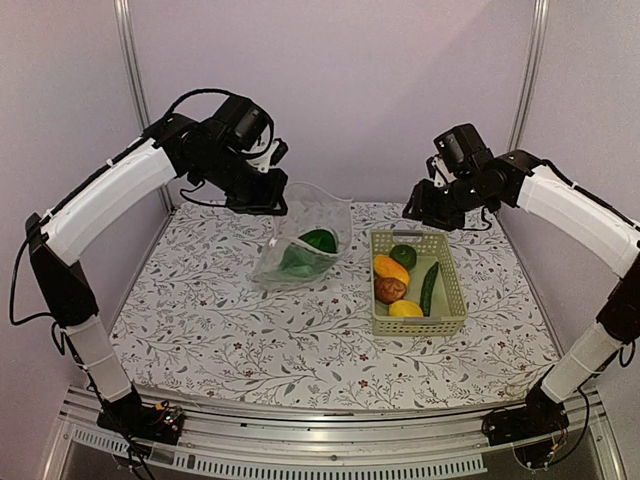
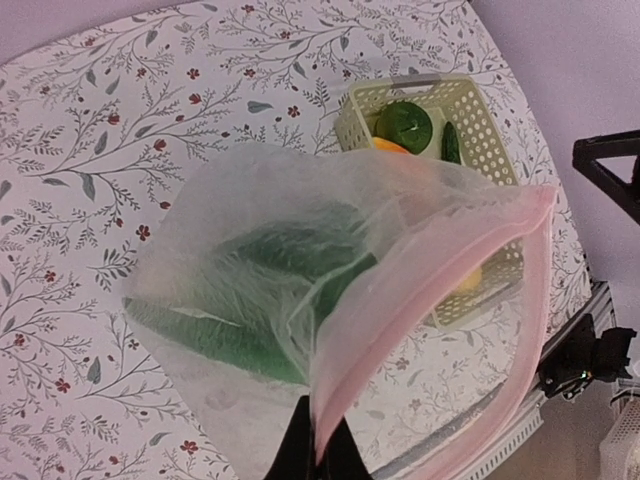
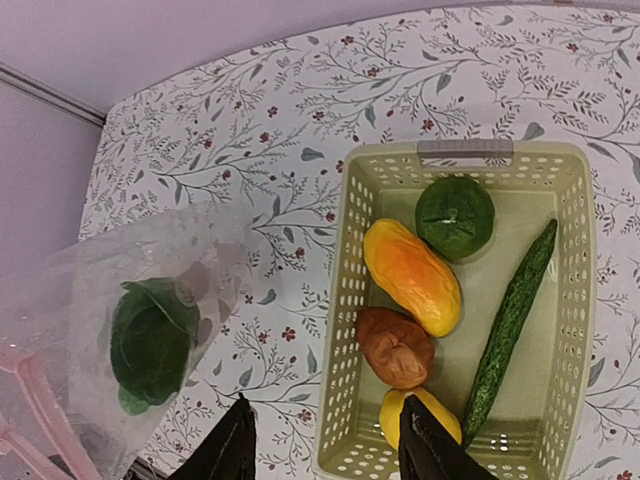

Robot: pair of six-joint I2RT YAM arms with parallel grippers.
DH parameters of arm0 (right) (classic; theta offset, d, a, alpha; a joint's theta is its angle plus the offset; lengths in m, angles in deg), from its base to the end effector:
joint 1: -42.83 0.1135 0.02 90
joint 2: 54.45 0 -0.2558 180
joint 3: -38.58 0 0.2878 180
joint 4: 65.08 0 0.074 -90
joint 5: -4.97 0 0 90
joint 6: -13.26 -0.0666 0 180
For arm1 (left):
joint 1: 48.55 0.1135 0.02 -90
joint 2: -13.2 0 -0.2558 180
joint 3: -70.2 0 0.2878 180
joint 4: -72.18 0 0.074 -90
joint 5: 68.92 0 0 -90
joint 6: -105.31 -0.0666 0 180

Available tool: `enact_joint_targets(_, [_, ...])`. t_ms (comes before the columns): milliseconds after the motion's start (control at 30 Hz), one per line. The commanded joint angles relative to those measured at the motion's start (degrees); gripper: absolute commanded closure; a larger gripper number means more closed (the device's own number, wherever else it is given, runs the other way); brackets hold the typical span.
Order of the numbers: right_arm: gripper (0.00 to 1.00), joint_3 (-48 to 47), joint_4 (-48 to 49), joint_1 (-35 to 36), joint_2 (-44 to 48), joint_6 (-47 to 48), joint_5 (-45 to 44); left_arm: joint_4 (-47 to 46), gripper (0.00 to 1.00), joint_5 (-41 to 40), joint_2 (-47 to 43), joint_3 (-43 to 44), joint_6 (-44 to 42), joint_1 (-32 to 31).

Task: Place the food in the zip-top bag and seal the zipper
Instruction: Pass from the right arm to the left, then pick up the fake vegetable from the bin.

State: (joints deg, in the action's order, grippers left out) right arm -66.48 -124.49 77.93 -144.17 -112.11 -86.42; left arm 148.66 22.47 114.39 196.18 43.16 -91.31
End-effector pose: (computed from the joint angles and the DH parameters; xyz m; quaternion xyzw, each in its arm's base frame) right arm 0.3260 0.2271 0.3477 0.0069 0.9207 0.2160 0.3251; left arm 0.3059 -0.2850 0.3748 0.1265 0.9361 -0.1990 0.2611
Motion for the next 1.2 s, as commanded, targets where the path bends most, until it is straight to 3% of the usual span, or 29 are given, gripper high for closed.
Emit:
enact_joint_targets(0, [0.52, 7.79, 1.17, -1.87, 1.14, -1.15, -1.33, -1.56, 1.00, 1.29, 0.15, -0.46, -0.66, 0.55])
enact_joint_targets(367, [0.43, 15.92, 4.57, -5.43, -5.97, -5.19, -1.89, -2.45, 1.00, 1.81, -1.31, -2.33, -0.54, 0.58])
enact_joint_targets(700, [0.52, 10.08, 2.58, -6.61, -18.75, -14.20, -7.37, -3.50, 1.00, 1.95, -3.52, -5.10, -0.33, 0.58])
enact_joint_targets(1167, [0.48, 1.62, -5.47, -7.96, -31.45, -18.84, -17.47, -4.83, 1.00, 2.07, -4.86, -6.47, 0.24, 0.57])
